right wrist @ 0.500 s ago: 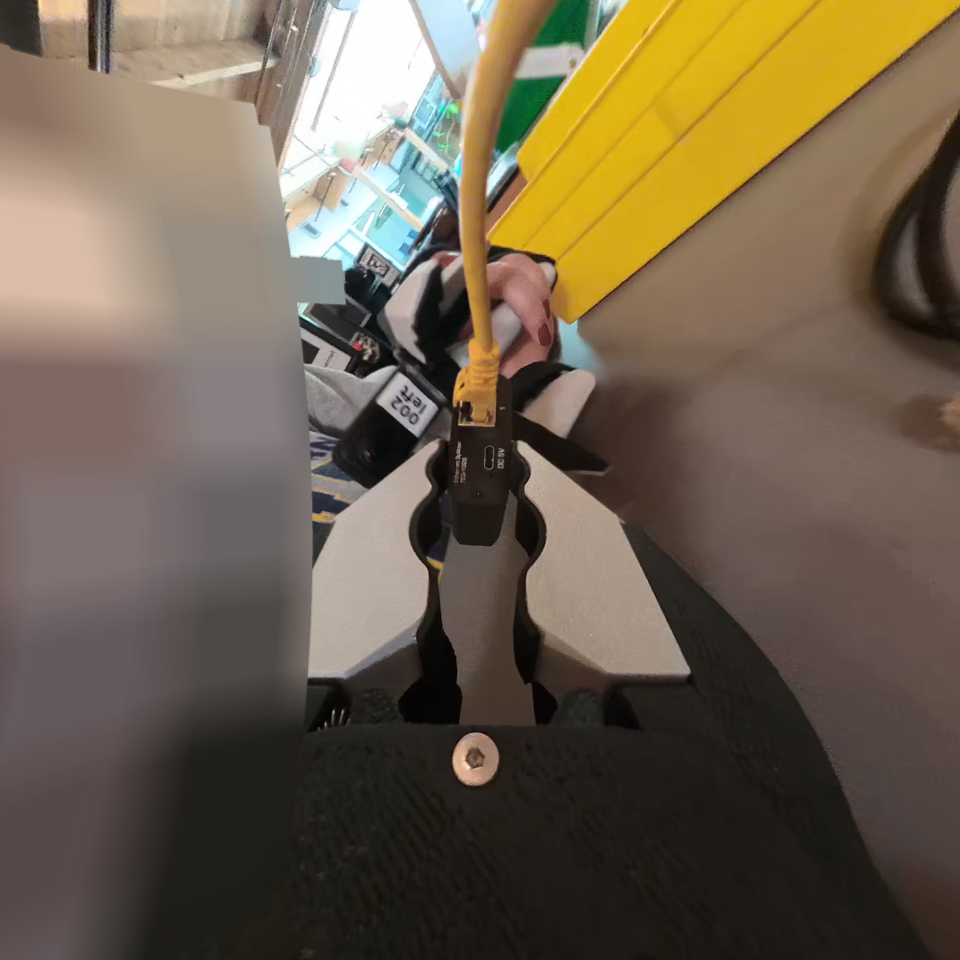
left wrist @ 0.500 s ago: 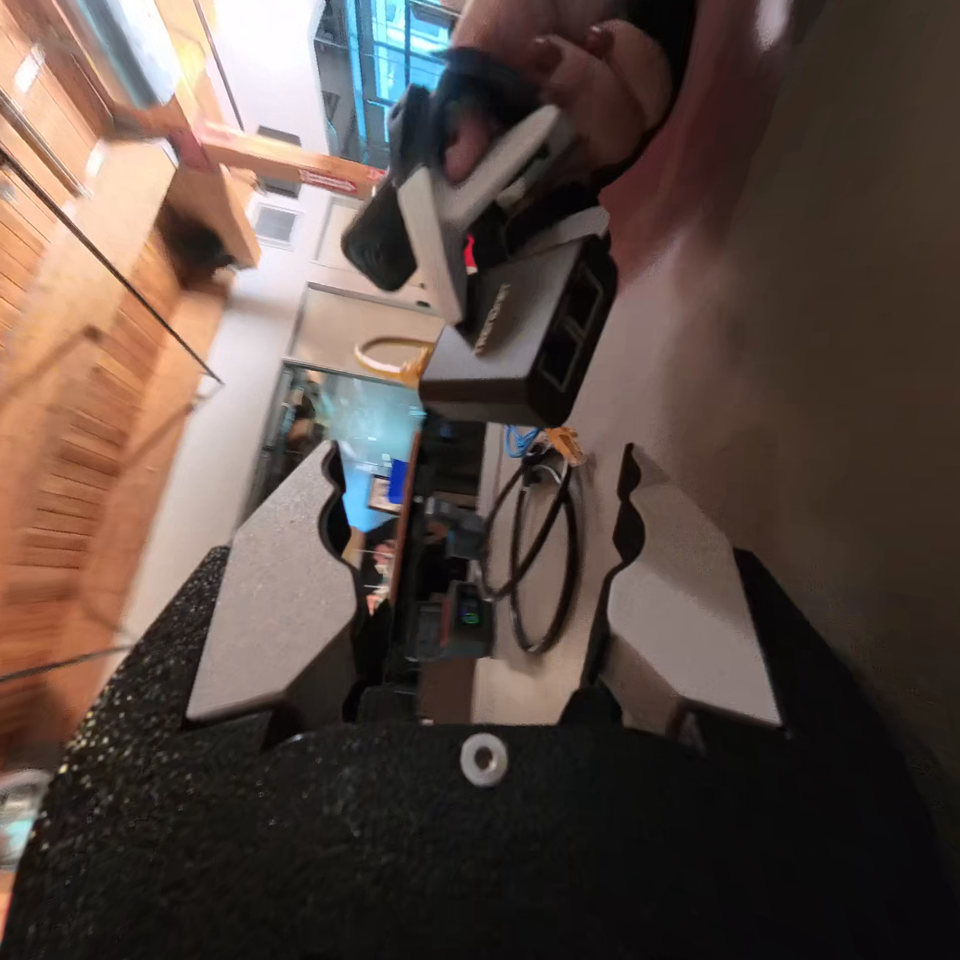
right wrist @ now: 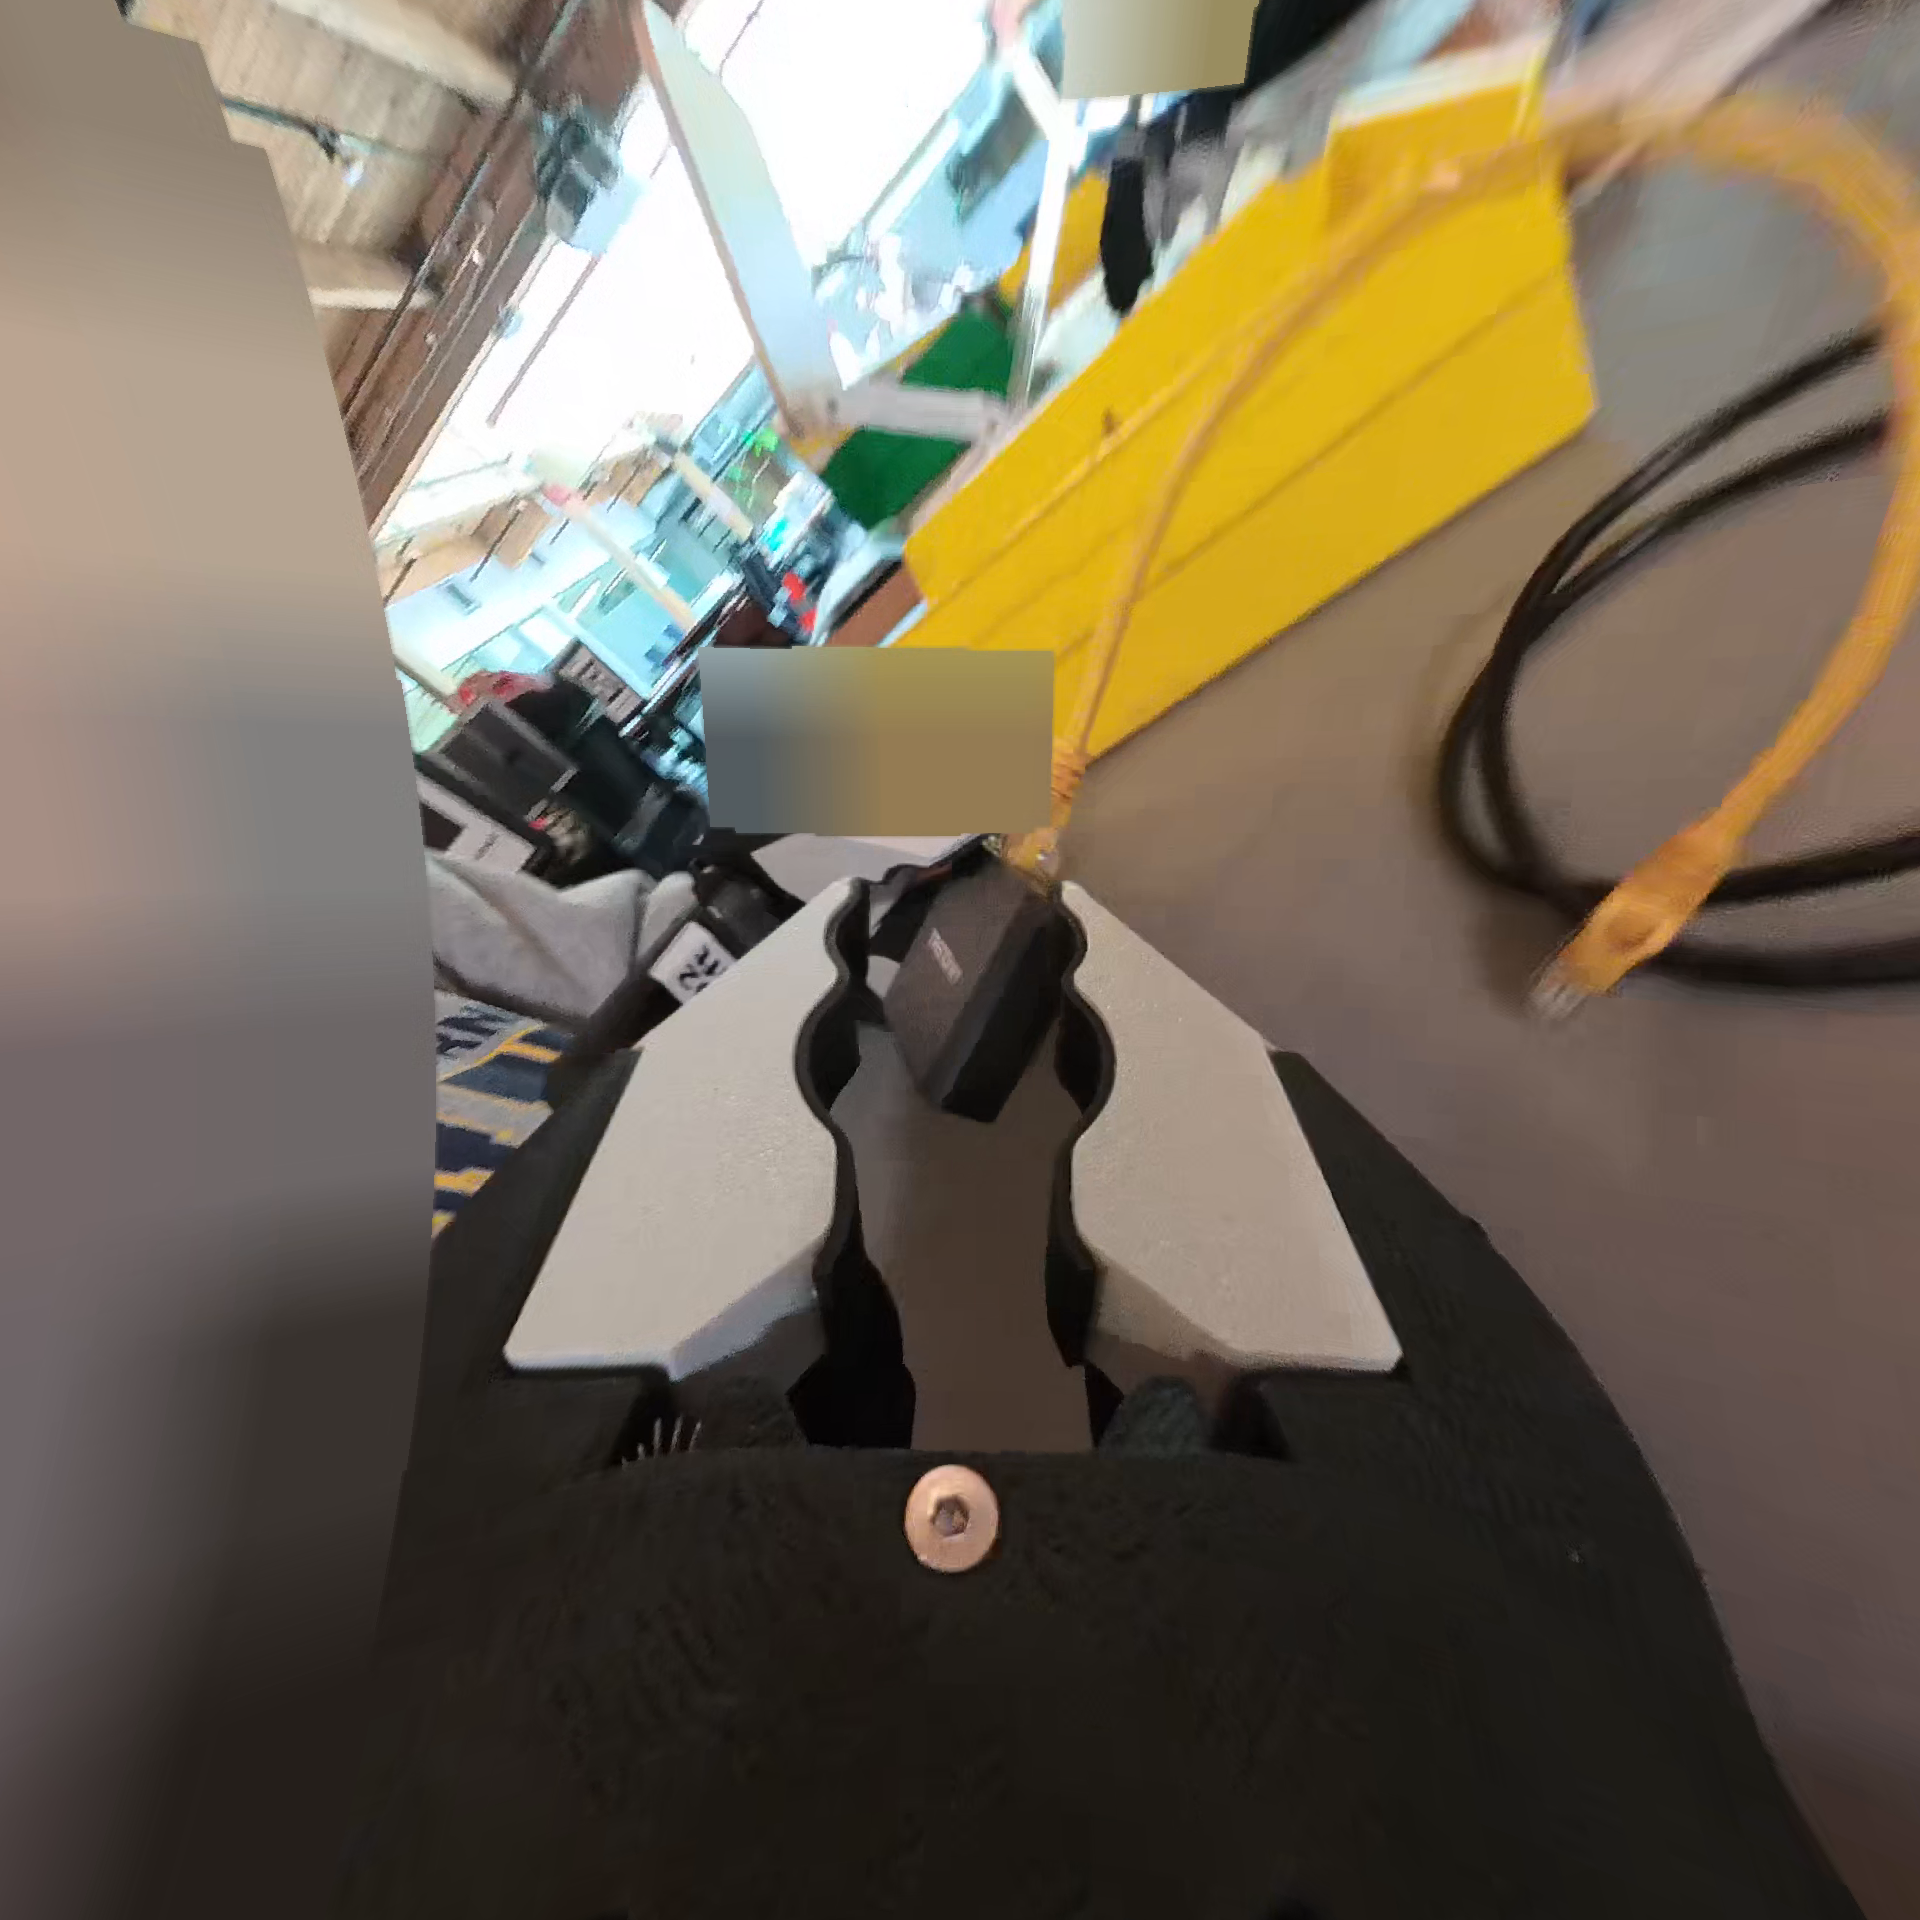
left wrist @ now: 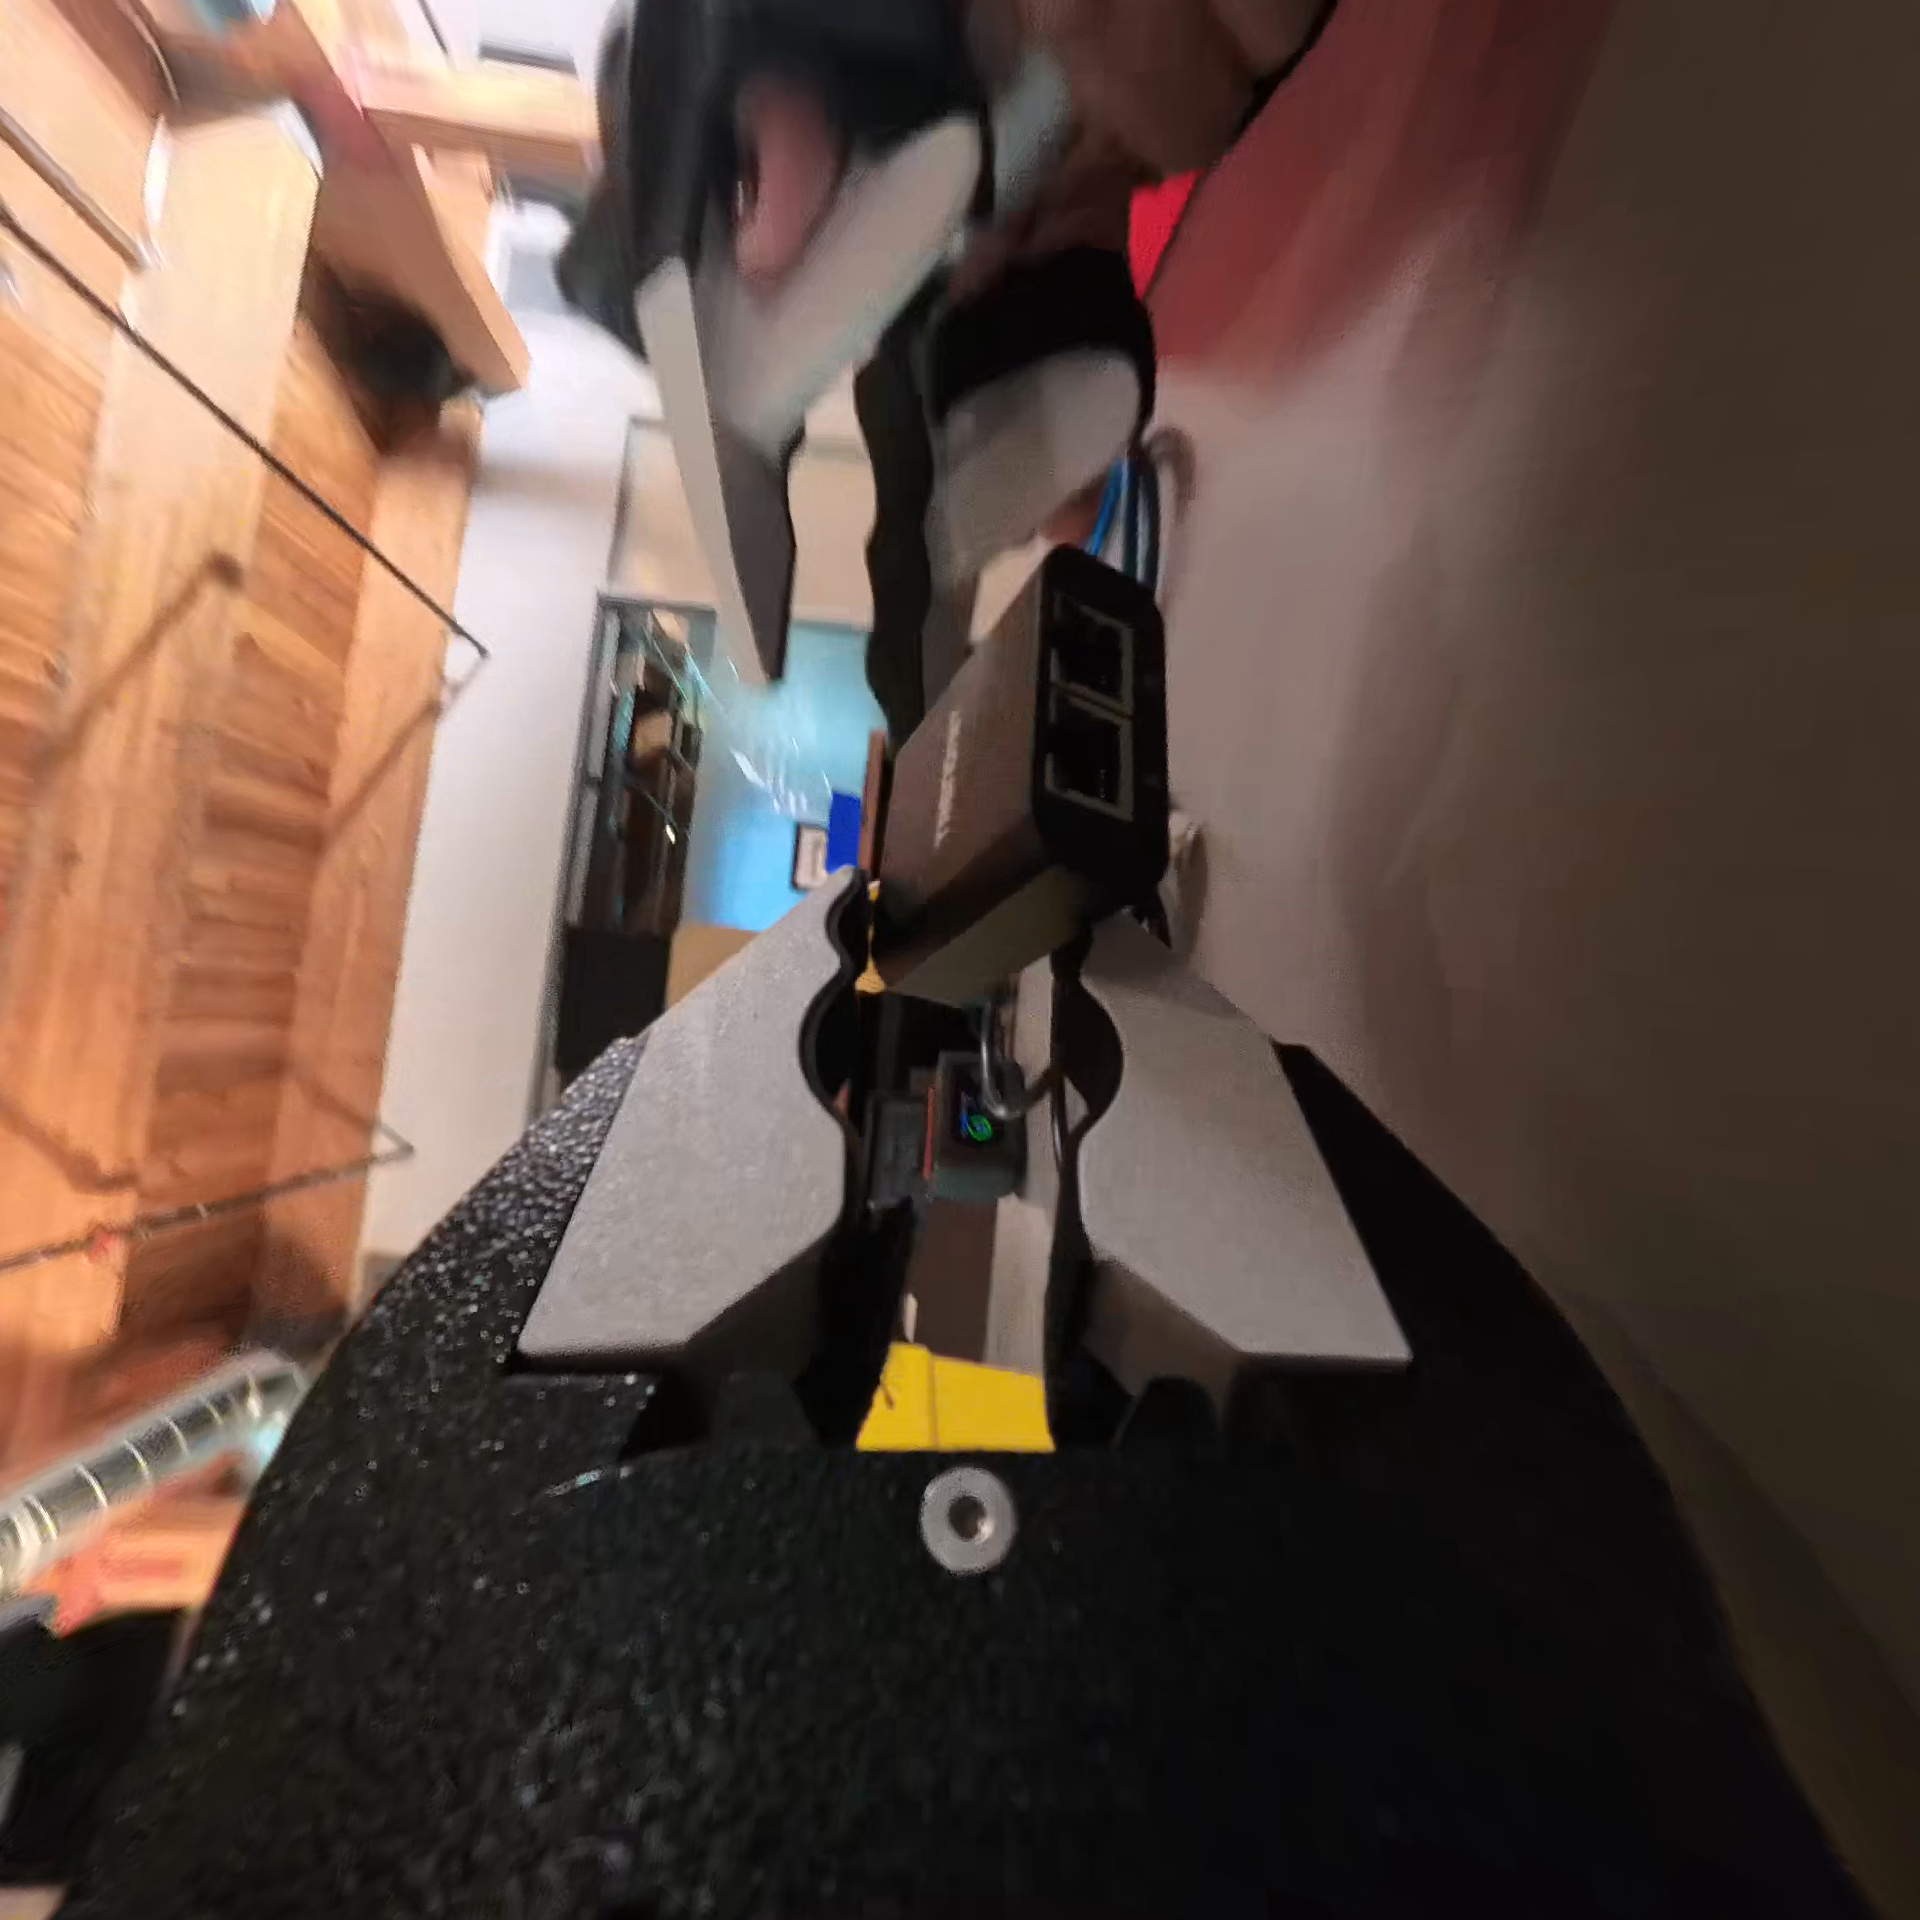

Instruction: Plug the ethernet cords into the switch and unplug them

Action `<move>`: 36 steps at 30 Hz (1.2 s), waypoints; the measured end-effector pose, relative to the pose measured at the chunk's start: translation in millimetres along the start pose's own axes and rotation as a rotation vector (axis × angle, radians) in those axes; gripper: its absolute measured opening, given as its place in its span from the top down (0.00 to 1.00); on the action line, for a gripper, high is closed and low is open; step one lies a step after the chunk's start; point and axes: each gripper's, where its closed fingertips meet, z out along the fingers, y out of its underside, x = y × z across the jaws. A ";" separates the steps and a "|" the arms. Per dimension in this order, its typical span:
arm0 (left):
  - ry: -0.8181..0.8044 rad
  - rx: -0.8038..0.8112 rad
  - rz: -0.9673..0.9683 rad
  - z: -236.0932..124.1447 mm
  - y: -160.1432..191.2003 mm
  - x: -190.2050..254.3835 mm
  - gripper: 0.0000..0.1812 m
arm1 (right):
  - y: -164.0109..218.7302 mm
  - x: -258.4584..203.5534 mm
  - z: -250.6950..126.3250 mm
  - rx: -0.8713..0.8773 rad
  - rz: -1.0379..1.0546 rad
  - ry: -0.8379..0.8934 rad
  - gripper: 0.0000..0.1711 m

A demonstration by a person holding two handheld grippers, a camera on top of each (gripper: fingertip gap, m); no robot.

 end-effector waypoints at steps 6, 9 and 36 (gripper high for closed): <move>0.017 -0.174 -0.275 4.2 47.8 -11.9 0.85 | -38.9 32.9 -28.8 0.202 -0.351 0.405 0.81; 0.018 -0.224 -0.345 4.4 61.1 -13.8 0.85 | -39.1 68.3 -48.9 0.151 -0.469 0.725 0.81; -0.366 -0.217 -0.358 -26.6 75.3 -85.7 0.87 | -65.7 147.3 -85.1 -0.243 -0.602 1.322 0.91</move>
